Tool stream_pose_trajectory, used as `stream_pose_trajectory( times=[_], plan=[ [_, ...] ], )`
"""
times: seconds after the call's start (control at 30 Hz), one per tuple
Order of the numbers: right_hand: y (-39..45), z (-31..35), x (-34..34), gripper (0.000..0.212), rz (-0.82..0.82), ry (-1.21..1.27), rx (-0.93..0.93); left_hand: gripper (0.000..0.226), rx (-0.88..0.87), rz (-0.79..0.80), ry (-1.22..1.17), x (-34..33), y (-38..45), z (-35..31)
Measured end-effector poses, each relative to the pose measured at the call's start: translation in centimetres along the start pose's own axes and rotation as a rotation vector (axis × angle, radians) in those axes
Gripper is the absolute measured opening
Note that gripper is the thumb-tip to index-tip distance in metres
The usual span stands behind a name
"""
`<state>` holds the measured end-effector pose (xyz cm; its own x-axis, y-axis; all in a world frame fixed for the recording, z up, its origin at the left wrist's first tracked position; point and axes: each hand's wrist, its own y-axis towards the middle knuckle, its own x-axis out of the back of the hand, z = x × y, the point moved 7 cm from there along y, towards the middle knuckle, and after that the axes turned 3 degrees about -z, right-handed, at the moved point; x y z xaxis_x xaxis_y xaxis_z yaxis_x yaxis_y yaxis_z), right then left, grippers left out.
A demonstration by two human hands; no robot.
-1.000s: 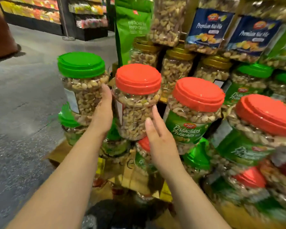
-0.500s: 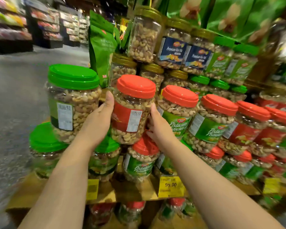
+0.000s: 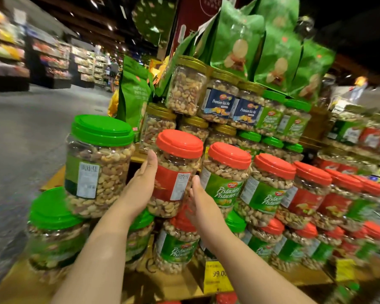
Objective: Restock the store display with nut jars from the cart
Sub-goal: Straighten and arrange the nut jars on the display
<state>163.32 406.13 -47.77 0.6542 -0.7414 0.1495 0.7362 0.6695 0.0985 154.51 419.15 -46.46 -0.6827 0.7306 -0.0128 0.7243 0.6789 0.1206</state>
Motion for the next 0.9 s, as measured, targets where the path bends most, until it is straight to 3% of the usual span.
stream_pose_trajectory(
  times=[0.07,0.17,0.2,0.23,0.33,0.4,0.5,0.57,0.7,0.8,0.9],
  plan=[
    [0.8,-0.3,0.5,0.056,-0.03,0.041,-0.016,0.102,0.009,0.1,-0.058,-0.4,-0.8,-0.4],
    [1.2,-0.2,1.0,0.03,-0.024,0.09,-0.091,0.045,0.0,0.155,-0.004,-0.5,-2.2,-1.1],
    [1.3,-0.1,1.0,0.028,-0.029,0.099,-0.126,0.035,0.008,0.179,0.03,-0.6,-2.8,-1.4],
    [1.5,-0.3,1.2,0.029,-0.029,0.09,-0.135,0.038,0.028,0.193,0.057,-0.6,-3.1,-1.5],
    [1.7,0.2,1.1,0.043,-0.038,0.088,-0.145,0.085,0.039,0.163,0.091,-0.2,-3.3,-2.1],
    [1.9,0.0,1.2,0.054,-0.036,0.098,-0.144,0.088,0.051,0.069,0.108,0.3,-3.1,-2.6],
    [1.4,0.1,1.7,0.025,-0.049,0.035,-0.078,0.085,0.039,-0.048,0.128,0.5,-2.7,-2.9],
    [0.8,0.0,1.6,0.026,-0.047,0.067,-0.021,0.091,0.042,-0.131,0.123,0.6,-2.1,-2.1],
    [0.9,-0.9,1.2,0.022,-0.039,0.085,0.023,0.117,0.034,-0.119,0.009,0.0,-1.7,-0.3],
    [2.0,-1.2,1.1,0.041,-0.016,0.107,-0.001,0.14,0.001,-0.119,-0.023,0.4,-1.6,-0.1],
    [2.7,-1.3,0.8,0.057,0.002,0.144,-0.03,0.134,-0.006,-0.072,0.002,0.7,-2.2,-0.5]
  ],
)
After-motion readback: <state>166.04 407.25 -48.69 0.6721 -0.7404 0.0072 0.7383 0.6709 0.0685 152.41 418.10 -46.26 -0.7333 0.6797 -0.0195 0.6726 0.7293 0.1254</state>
